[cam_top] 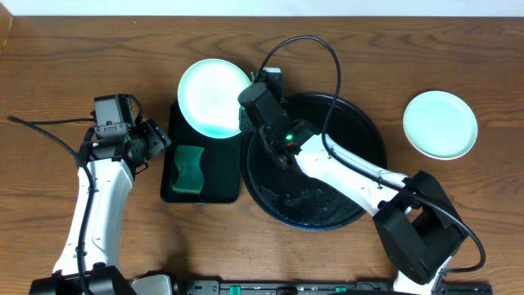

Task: Clean dirty plates on tray and stack at the side
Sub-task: 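Carry the white plate left over the black rectangular tray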

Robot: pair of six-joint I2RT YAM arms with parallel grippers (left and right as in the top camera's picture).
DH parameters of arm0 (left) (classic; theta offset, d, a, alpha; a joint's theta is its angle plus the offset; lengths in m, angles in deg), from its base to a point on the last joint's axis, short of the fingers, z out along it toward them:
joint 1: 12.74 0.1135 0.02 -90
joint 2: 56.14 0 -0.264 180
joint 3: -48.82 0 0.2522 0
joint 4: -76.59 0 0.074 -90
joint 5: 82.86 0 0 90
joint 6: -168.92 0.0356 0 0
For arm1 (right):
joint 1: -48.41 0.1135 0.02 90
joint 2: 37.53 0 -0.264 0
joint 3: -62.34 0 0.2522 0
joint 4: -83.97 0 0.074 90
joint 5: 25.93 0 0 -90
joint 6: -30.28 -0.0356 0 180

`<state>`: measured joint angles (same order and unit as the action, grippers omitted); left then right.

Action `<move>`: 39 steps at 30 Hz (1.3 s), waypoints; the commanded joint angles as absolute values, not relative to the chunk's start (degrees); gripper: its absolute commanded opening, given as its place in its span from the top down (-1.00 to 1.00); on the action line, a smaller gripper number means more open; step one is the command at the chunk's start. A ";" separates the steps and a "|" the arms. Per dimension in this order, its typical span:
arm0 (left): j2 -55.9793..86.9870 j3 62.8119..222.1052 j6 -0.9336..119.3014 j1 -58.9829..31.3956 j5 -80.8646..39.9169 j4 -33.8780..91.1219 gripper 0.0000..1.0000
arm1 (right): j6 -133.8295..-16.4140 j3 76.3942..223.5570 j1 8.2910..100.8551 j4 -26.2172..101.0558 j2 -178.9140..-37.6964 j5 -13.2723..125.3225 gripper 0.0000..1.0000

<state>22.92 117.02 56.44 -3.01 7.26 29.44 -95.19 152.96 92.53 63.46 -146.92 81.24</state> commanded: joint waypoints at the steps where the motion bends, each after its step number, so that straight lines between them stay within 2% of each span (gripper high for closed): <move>1: 22.64 118.15 56.31 -2.79 7.15 29.27 -0.64 | -89.59 154.34 94.89 64.71 -145.54 85.85 0.97; 16: 22.64 118.15 56.33 -2.79 7.15 29.27 -0.64 | -75.60 154.34 101.01 67.88 -145.54 99.60 0.97; 27: 22.64 118.18 56.33 -2.79 7.15 29.27 -0.64 | -61.70 154.34 104.18 73.25 -145.54 104.41 0.97; 31: 22.64 118.15 56.31 -2.79 7.15 29.27 -0.64 | -57.55 154.34 106.63 75.53 -145.54 111.90 0.98; 34: 22.64 118.18 56.33 -2.79 7.15 29.27 -0.65 | -51.43 154.34 108.20 79.20 -145.54 116.67 0.97; 39: 22.64 118.15 56.33 -2.79 7.15 29.27 -0.64 | -38.90 154.34 109.75 83.90 -145.54 116.80 0.98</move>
<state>22.92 117.02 56.44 -3.01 7.22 29.42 -49.13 153.05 108.83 81.95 -146.89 113.61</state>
